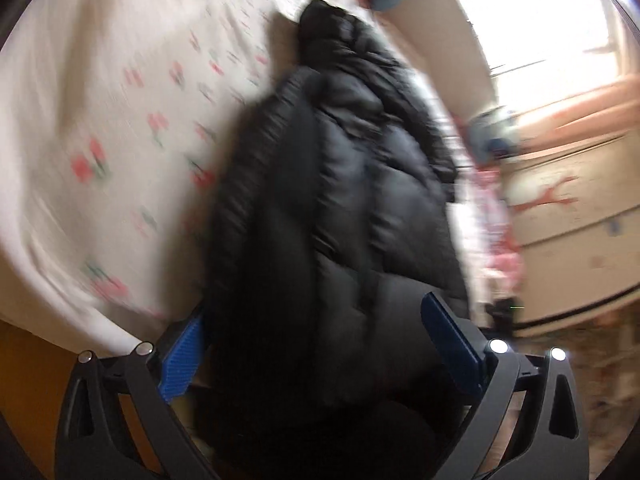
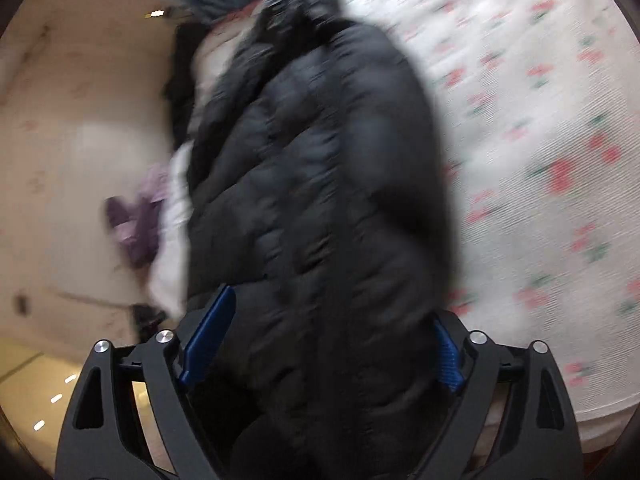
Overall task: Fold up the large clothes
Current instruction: 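Grasp the jacket side edges with both grippers and fold lengthwise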
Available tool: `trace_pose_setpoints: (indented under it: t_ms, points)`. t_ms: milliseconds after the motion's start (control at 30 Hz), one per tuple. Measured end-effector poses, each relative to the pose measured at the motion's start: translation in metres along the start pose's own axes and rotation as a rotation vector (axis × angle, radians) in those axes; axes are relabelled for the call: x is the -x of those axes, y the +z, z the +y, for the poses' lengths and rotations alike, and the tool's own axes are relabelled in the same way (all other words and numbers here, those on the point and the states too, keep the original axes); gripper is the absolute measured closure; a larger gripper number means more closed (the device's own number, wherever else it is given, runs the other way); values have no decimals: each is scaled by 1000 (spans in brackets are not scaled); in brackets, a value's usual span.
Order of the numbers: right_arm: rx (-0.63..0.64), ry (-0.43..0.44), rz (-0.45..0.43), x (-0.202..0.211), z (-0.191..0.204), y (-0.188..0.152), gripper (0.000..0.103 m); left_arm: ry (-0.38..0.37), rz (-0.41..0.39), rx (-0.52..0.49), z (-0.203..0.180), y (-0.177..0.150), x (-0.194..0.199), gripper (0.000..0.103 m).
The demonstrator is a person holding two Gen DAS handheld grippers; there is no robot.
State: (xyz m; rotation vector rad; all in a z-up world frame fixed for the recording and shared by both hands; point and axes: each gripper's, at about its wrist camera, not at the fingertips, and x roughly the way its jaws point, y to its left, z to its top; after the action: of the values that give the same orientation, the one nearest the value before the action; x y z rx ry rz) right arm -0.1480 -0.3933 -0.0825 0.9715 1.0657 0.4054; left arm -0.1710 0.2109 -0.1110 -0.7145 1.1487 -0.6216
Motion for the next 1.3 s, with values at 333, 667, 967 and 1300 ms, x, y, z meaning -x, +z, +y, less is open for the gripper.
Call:
trace_pose_setpoints:
  t_ms: [333, 667, 967, 1300]
  points:
    - [86, 36, 93, -10, 19, -22, 22, 10, 131, 17, -1, -41, -37, 21]
    - [107, 235, -131, 14, 58, -15, 90, -63, -11, -1, -71, -25, -7, 84]
    - [326, 368, -223, 129, 147, -48, 92, -225, -117, -178, -173, -54, 93, 85]
    - [162, -24, -34, 190, 34, -119, 62, 325, 130, -149, -69, -133, 129, 59]
